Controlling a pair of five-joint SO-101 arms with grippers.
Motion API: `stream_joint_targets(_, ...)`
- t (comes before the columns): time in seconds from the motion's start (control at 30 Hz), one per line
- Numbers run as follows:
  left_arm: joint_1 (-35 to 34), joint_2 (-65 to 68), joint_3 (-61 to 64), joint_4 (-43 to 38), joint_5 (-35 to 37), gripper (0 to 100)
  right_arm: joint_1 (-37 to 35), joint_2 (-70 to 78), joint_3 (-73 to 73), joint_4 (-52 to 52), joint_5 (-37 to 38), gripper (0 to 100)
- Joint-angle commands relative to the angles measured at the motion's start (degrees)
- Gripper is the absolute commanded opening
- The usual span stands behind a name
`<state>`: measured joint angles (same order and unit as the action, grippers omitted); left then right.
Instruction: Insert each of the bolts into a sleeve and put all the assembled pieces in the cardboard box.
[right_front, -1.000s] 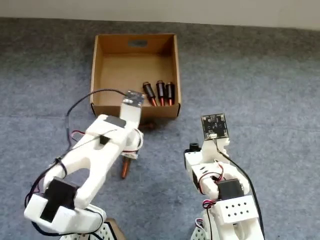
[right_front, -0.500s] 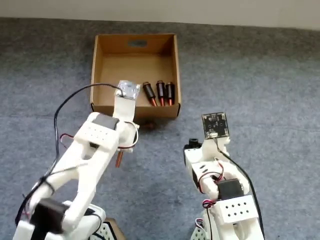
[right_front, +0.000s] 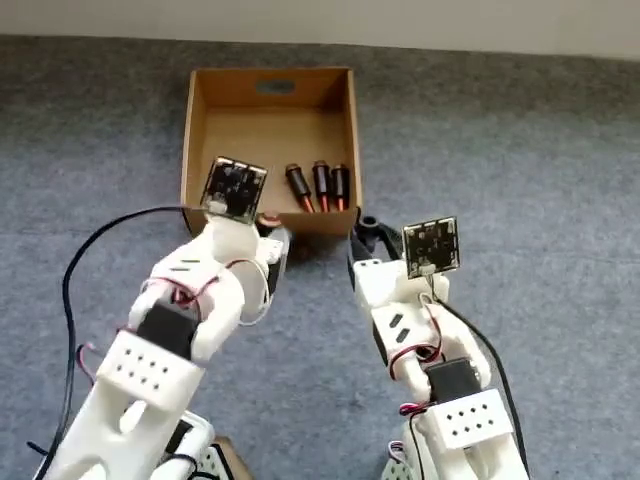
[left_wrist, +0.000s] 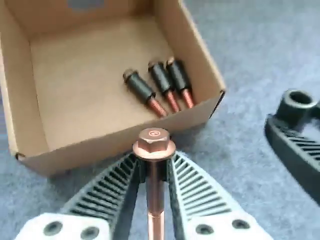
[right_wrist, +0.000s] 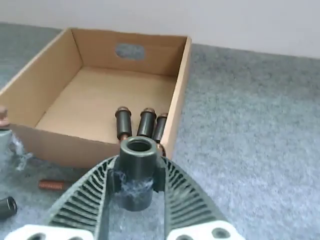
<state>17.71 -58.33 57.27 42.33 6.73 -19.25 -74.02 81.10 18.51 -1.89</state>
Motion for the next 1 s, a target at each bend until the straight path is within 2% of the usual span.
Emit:
stream_joint_targets(0.0,0.7,-9.5,2.7,-11.3,-0.2,1,-0.4,-0.8,-0.5,-4.3,-0.1,0.5)
stream_joint_targets(0.17,2.4,-16.7,10.6,-29.3,-0.2,1,-0.4,-1.1,1.3,-4.6,-0.4,0.5)
stream_joint_targets(0.33,6.5,-17.9,13.3,-39.7,-0.1,1,-0.4,-1.1,2.1,-4.7,-0.5,0.5)
stream_joint_targets(0.47,10.7,-15.8,13.1,-43.9,-0.1,1,-0.3,-5.0,2.6,-4.6,-1.0,0.5)
stream_joint_targets(0.6,11.8,-11.2,11.7,-48.8,-0.1,1,-0.2,-14.5,5.8,-4.5,-2.6,0.5)
stream_joint_targets(0.67,11.8,-9.5,10.1,-48.9,1.1,1,-0.1,-18.9,8.1,-4.4,-1.6,0.5)
stream_joint_targets(0.83,11.8,-5.7,6.3,-47.9,10.4,1,-0.1,-24.9,12.2,-4.4,-0.5,0.5)
stream_joint_targets(0.97,11.9,-1.9,3.5,-46.4,11.5,1,-0.3,-25.2,12.7,-4.4,-0.5,0.5)
